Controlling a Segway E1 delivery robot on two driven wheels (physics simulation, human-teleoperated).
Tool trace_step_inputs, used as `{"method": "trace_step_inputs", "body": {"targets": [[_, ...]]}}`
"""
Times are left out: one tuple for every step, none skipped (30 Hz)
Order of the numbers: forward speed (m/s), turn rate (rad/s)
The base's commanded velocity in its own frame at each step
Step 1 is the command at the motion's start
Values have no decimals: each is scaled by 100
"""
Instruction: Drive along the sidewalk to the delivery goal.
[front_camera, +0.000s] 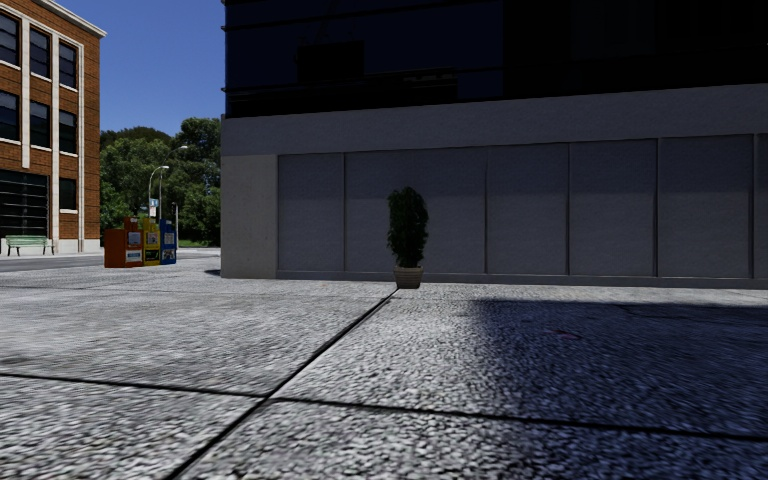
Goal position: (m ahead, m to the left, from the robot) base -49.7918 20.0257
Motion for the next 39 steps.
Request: {"method": "trace_step_inputs", "body": {"targets": [[0,0],[0,0],[0,0],[0,0],[0,0],[0,0],[0,0],[0,0],[0,0],[0,0],[0,0],[0,0],[0,0],[0,0],[0,0],[0,0],[0,0],[0,0],[0,0],[0,0],[0,0],[0,0],[0,0],[0,0],[0,0],[0,0],[0,0],[0,0],[0,0],[0,0],[70,0],[70,0],[91,19],[97,25],[107,32],[107,32],[117,36],[130,43],[145,50]]}}
